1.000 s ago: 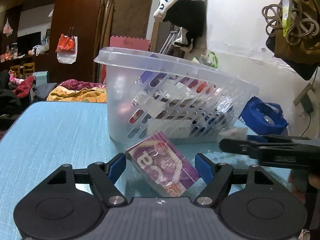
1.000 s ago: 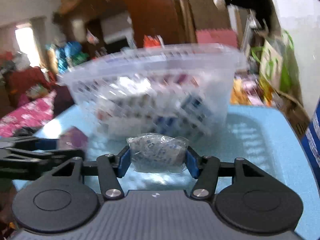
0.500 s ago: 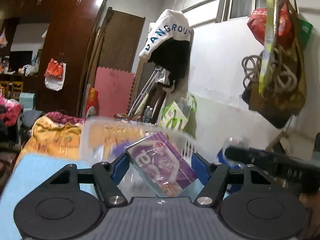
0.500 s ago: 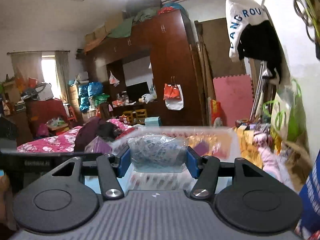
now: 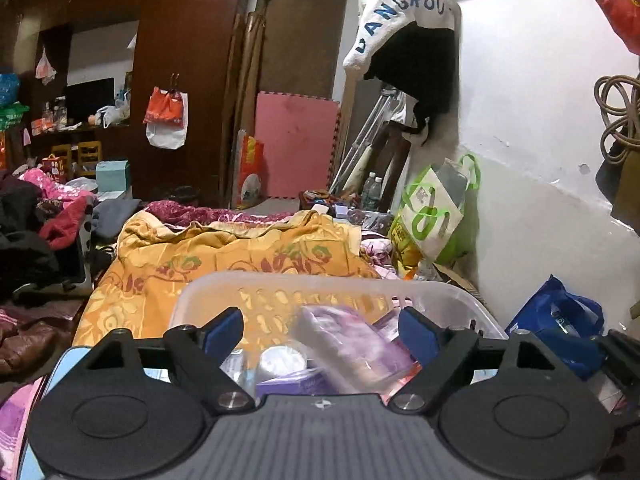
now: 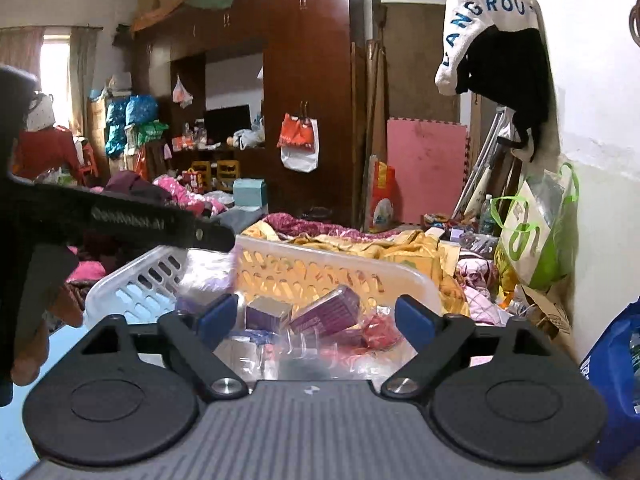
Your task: Organize objects
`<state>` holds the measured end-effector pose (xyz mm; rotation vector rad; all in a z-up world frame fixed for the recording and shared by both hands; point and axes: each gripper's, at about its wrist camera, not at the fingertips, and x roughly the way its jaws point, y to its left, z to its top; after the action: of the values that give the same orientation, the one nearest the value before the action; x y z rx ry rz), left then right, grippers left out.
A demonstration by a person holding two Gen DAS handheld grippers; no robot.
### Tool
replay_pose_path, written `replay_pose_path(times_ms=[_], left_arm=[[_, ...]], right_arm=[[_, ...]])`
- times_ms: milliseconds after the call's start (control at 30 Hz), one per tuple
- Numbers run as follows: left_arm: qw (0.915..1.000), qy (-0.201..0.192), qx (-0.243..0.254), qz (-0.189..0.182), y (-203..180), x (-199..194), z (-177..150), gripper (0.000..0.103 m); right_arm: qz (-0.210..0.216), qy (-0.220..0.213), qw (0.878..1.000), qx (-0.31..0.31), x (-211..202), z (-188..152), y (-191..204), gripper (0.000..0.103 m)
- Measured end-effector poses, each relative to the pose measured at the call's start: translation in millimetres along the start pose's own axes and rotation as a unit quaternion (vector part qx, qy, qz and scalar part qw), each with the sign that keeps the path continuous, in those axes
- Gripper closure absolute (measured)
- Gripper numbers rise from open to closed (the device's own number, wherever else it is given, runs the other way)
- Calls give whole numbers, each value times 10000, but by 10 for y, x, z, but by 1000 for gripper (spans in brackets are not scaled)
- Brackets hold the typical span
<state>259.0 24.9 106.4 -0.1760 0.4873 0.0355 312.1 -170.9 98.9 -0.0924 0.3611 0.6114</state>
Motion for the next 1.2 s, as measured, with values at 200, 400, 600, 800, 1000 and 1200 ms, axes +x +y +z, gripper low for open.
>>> replay_pose_path(times_ms=[200,400,600,800,1000,1200], left_arm=[[9971,-674,-43,-354,152,-579,-192,7],[9947,-834,224,-565,226,-990,-538,0],[9968,-580,496,-252,163,-1018,-661,0],[9972,-462,495,-317,111,-1089,-706,0],[9973,-341,620,-173,-41,-1051,-714,0],[9971,-320,692,-44,-170,-1058,-754,0]], right_arm=[[279,-319,9989,178,-449,-25,-45,0],[-358,-197,9992,4,-663,-214,97,0],[-774,104,9969,-76,-679,-281,141,0],[-417,144,9980,462,-620,-326,27,0],[-455,107,9982,382,-629,-334,17,0],[-538,116,9979,355,-652,-372,5,0]])
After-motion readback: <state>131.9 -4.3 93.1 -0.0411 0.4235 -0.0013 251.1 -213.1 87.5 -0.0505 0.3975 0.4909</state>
